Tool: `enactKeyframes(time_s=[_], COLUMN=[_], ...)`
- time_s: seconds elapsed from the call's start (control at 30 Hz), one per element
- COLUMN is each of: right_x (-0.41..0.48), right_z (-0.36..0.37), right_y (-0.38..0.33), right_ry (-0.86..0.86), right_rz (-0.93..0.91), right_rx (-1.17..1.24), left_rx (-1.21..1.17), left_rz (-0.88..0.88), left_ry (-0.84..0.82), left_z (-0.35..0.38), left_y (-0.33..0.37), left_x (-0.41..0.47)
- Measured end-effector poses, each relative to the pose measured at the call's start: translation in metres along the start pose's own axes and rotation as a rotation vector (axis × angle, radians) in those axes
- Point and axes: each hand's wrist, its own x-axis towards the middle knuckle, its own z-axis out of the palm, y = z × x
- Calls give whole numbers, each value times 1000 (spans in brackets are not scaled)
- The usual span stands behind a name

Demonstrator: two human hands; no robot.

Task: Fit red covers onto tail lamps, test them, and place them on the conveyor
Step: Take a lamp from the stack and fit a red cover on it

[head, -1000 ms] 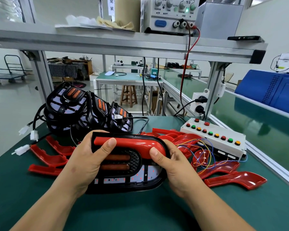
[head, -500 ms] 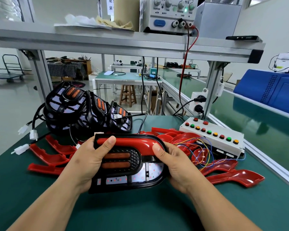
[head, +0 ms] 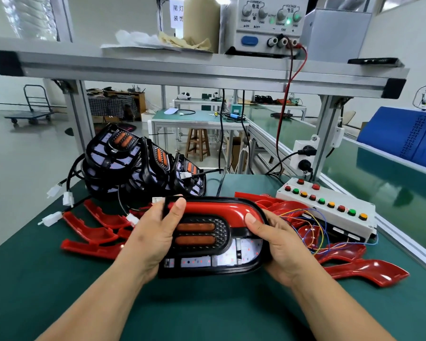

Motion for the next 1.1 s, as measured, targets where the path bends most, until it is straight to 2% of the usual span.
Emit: enactKeyframes(time_s=[0.07,0.17,0.2,0.27,0.33,0.4,0.53,0.6,0.7,0.8,0.87,1.03,1.1], right_x=[3,6,6,7,7,7,7,8,9,10,10,10,11], right_z=[-5,-8,-8,-7,-7,-8,-10,-11,-12,-12,-11,-6,-7], right_y=[-1,1,2,4,5,6,7,8,8,8,7,-2,-8], right_ry=[32,92,103,122,135,139,145,145,145,156,169,211,218], right_rz=[-18,-5,-6,-17,-21,-19,-6,-7,-15,-12,5,44,43], right_rx=[20,40,45,53,52,54,43,39,44,52,61,119,186], left_rx=[258,691,776,863,958,1050,1099,1150,1156,1214,1322,1444,1489], left_rz=[107,321,320,150,-67,-205,-336,-301,-144,-262,-324,-294,-176], left_ry=[36,253,343,500,553,471,216,149,26,-177,-180,-112,-116], left_z=[-6,-45,-68,-120,-159,-174,-165,-156,-138,-120,-113,-96,-87], left_y=[-3,8,13,23,28,26,21,28,41,39,32,36,39], left_x=[4,11,12,14,9,5,0,-3,-7,-9,-8,-11,-10])
